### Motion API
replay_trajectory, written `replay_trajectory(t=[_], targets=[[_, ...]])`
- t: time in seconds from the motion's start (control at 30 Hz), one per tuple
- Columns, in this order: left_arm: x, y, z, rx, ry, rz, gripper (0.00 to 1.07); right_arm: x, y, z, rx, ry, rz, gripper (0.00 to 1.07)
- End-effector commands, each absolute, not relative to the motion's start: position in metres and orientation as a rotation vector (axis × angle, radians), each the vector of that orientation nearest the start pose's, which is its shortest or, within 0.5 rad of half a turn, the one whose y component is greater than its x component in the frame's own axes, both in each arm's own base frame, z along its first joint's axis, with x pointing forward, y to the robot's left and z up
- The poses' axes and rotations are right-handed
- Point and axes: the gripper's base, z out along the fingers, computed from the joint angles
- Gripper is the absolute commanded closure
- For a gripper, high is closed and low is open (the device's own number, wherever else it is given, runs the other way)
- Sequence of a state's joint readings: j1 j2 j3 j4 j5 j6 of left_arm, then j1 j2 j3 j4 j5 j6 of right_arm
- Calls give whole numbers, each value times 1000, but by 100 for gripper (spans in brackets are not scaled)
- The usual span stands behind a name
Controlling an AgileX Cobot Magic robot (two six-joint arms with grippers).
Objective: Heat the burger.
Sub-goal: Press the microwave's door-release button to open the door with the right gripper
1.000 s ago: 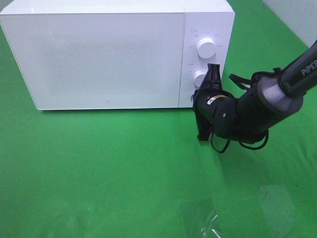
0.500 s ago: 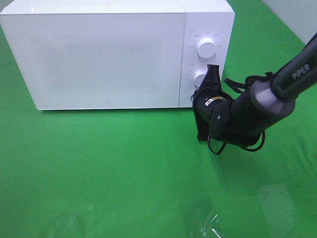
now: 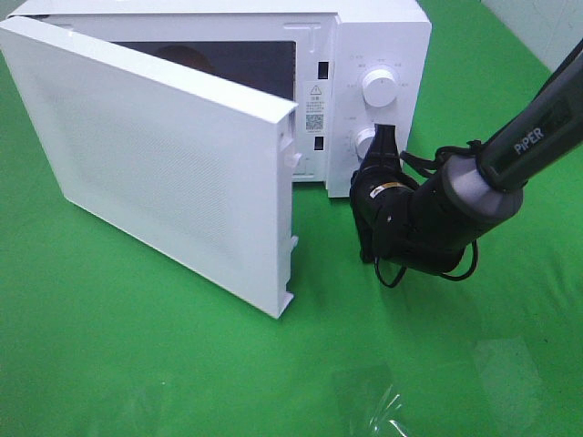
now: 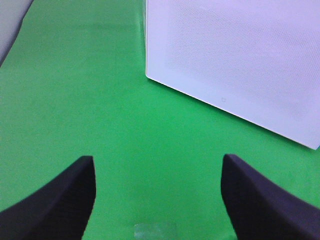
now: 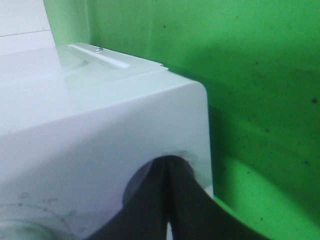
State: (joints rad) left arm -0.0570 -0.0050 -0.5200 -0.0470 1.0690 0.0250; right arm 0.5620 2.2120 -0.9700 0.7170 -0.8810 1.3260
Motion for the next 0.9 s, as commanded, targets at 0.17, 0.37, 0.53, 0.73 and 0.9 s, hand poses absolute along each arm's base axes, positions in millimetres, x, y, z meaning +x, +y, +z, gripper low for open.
replay_trajectory(t=[0.17,0.37,0.53,0.73,0.9], targets=[[-11,-4,281,84,2014,-86,41,389,159,121,1281,1130,1174,107],[-11,-4,281,84,2014,-86,41,388,161,123,1292,1156,1170,107],[-11,-4,281,84,2014,-86,41,386,162,124,1312,1209,1167,107],[-11,-4,281,84,2014,-86,41,373,161,122,1317,1328,1135,107],[-11,-4,281,84,2014,-86,41,358,170,118,1321,1446,1132,107]])
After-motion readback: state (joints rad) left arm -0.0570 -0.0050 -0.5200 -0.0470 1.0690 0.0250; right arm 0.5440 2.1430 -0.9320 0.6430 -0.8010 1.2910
